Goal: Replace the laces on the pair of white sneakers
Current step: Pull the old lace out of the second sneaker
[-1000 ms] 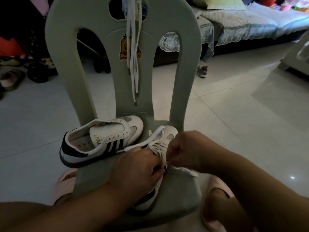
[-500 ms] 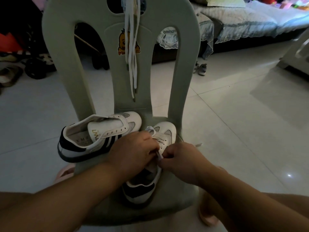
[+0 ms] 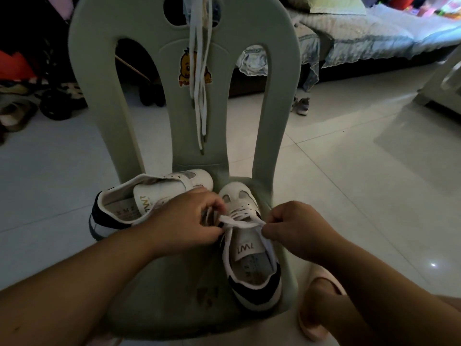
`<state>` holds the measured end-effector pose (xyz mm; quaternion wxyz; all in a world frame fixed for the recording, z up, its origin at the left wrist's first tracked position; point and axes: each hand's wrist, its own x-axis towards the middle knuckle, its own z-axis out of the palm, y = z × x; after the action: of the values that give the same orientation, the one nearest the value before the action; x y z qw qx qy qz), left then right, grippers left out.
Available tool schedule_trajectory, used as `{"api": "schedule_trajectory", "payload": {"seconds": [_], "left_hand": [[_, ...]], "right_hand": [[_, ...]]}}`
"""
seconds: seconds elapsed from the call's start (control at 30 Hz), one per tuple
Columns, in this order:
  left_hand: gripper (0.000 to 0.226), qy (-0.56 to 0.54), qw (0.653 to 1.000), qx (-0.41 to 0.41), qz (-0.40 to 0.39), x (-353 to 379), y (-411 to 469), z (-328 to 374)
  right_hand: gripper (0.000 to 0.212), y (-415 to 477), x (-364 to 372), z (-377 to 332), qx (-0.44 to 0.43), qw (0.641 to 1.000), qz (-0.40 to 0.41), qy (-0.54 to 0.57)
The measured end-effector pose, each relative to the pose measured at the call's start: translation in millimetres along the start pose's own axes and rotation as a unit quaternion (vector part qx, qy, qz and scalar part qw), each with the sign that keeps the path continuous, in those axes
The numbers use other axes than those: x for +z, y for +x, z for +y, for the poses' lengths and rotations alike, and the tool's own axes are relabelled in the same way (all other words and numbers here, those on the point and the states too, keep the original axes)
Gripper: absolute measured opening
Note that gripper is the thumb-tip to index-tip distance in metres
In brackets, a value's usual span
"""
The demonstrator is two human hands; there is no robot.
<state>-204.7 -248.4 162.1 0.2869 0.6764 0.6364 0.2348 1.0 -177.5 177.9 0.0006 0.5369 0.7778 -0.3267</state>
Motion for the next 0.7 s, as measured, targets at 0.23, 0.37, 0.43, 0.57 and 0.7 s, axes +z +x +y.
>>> {"api": "schedule_trajectory", "payload": {"seconds": [0.23, 0.37, 0.43, 0.57, 0.7], "left_hand": [[0.037, 0.218, 0.971, 0.089, 0.035, 38.3, 6.4, 30.3], [0.030, 0.193, 0.980, 0.031, 0.039, 41.1, 7.7, 30.8], [0.023, 0.120, 0.991, -0.024, 0.056, 44.1, 6.7, 32.8], [0.019, 0.058, 0.994, -0.074, 0.060, 45.5, 12.2, 38.6], [0.010, -0.009, 0.996, -0.084, 0.012, 27.1, 19.9, 37.4]], "right_hand": [[0.031, -1.3, 0.5, 0.3, -0.034, 0.999, 0.001, -0.020], [0.033, 0.8, 1.8, 0.4, -0.030, 1.000, -0.005, -0.002], [0.034, 1.2, 0.7, -1.1, -0.036, 0.999, -0.016, 0.006], [0.029, 1.5, -2.1, -1.7, -0.043, 0.998, -0.036, 0.002], [0.021, 1.0, -5.2, 1.2, -0.024, 0.998, -0.054, 0.030]]}}
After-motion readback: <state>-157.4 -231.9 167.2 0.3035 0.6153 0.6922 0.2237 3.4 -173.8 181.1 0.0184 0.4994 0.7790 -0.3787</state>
